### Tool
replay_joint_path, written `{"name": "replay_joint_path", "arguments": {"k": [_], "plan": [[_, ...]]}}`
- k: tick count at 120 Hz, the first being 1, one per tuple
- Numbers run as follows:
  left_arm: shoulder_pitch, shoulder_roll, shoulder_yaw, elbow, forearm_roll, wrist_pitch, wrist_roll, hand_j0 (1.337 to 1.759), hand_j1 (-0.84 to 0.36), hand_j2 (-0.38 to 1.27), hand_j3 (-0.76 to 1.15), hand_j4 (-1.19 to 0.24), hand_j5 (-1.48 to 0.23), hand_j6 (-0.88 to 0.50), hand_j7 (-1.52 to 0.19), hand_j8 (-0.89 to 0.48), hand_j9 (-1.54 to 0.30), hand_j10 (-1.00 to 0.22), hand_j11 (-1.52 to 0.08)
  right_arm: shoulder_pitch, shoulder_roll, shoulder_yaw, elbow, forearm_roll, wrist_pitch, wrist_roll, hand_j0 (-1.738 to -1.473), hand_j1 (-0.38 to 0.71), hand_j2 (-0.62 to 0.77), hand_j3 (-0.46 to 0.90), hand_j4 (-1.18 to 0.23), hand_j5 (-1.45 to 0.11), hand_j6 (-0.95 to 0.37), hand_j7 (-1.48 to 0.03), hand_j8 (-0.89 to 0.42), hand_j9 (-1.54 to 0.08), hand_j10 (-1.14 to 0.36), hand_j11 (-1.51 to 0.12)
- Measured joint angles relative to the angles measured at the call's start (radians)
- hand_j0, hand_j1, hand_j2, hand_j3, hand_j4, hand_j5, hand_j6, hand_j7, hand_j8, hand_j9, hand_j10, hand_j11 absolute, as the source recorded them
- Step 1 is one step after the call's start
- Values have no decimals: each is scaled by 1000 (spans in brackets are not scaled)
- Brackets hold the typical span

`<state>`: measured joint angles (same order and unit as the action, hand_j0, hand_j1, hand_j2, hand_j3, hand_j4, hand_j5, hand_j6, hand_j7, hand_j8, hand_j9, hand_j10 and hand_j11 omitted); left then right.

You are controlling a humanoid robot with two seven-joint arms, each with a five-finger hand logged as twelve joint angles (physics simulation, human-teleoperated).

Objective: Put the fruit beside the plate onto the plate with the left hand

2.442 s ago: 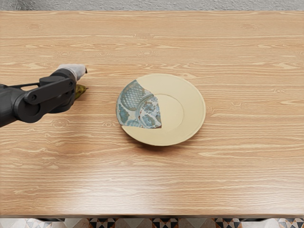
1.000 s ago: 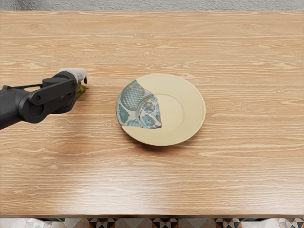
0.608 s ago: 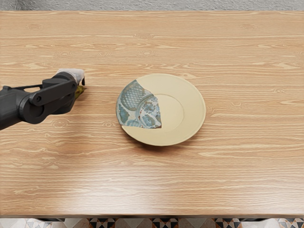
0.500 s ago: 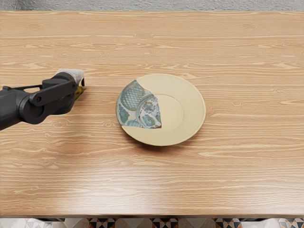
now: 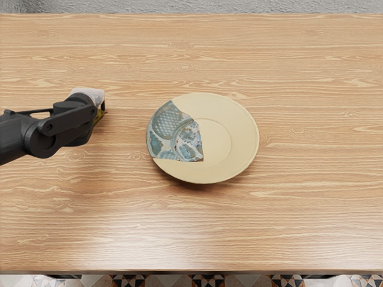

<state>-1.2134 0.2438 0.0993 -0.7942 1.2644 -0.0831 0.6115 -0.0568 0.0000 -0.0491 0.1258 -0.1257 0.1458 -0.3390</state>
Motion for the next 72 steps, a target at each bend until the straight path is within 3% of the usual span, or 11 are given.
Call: {"name": "replay_joint_path", "arguments": {"k": [34,41,55,72], "plan": [[-1,-1,8,0,2,1,0,1648,-180,72,0,-433,-684,-367,-743,-414,-754,-536,-752,0,0,0,0,0,0,0,-1658,-349,0,0,0,0,-1,0,-1,0,-1,0],[5,-1,8,0,7,4,1,1646,-173,1,0,-433,-701,-337,-753,-379,-772,-527,-771,0,0,0,0,0,0,0,-1658,-349,0,0,0,0,-1,0,-1,0,-1,0],[9,-2,8,1,13,9,0,1647,-181,117,0,-435,-695,-369,-747,-419,-780,-565,-783,0,0,0,0,0,0,0,-1658,-349,0,0,0,0,-1,0,-1,0,-1,0],[10,1,8,0,11,11,0,1649,-151,123,0,-468,-707,-385,-753,-435,-779,-604,-785,0,0,0,0,0,0,0,-1658,-349,0,0,0,0,-1,0,-1,0,-1,0]]}}
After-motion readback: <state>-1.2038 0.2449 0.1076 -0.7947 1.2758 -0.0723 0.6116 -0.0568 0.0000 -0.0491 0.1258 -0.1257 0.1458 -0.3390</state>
